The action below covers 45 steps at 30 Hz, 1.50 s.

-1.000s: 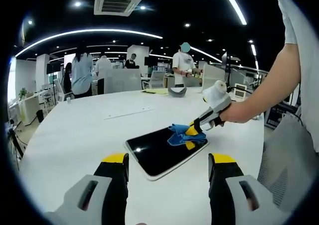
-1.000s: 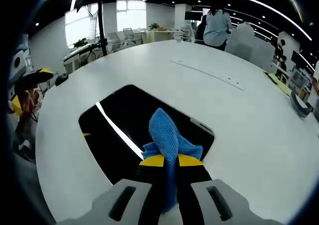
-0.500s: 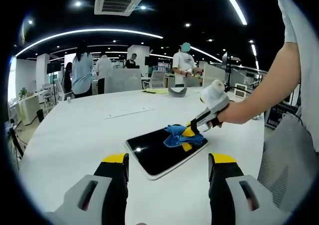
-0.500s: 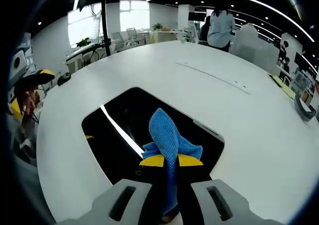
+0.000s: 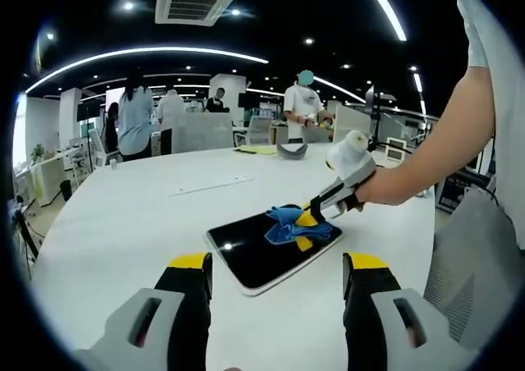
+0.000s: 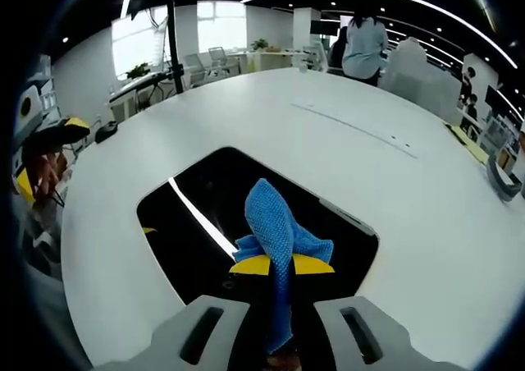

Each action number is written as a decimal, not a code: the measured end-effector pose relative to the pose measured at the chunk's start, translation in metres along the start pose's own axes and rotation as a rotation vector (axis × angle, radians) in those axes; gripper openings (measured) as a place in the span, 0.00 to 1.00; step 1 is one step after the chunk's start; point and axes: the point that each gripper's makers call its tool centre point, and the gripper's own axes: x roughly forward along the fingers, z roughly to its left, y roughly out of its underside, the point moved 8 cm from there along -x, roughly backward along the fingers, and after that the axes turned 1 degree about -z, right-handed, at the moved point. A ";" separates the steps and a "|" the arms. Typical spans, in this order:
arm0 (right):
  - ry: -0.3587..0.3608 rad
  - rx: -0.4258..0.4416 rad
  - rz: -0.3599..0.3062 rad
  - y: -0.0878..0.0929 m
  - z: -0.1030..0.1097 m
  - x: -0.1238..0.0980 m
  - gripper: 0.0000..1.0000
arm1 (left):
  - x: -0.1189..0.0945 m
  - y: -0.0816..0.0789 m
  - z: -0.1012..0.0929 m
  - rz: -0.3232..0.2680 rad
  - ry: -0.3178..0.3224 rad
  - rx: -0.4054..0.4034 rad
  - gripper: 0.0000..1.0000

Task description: Wipe the mirror surface with the cleaning cloth until all visible marks leave the cleaned area.

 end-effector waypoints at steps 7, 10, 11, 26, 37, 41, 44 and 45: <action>0.003 0.003 -0.002 -0.003 0.005 0.003 0.02 | -0.002 0.000 0.002 -0.004 -0.005 -0.003 0.64; 0.000 0.005 -0.003 -0.004 0.006 0.004 0.02 | -0.004 0.001 0.002 -0.004 -0.008 -0.004 0.64; -0.002 0.003 -0.003 -0.004 0.007 0.005 0.02 | -0.004 0.001 0.002 -0.004 -0.008 -0.004 0.64; -0.014 -0.005 -0.009 -0.011 0.016 0.012 0.02 | -0.007 0.007 0.005 0.008 -0.018 -0.016 0.64; -0.034 -0.022 -0.014 -0.018 0.024 0.020 0.02 | -0.010 0.013 0.005 0.028 -0.015 -0.020 0.65; -0.042 -0.032 -0.014 -0.021 0.029 0.023 0.02 | -0.010 0.014 0.006 0.028 -0.019 -0.023 0.65; -0.051 -0.040 -0.016 -0.024 0.033 0.026 0.02 | -0.010 0.014 0.007 0.030 -0.022 -0.025 0.65; -0.055 -0.042 -0.017 -0.025 0.035 0.027 0.02 | -0.010 0.014 0.007 0.029 -0.022 -0.025 0.65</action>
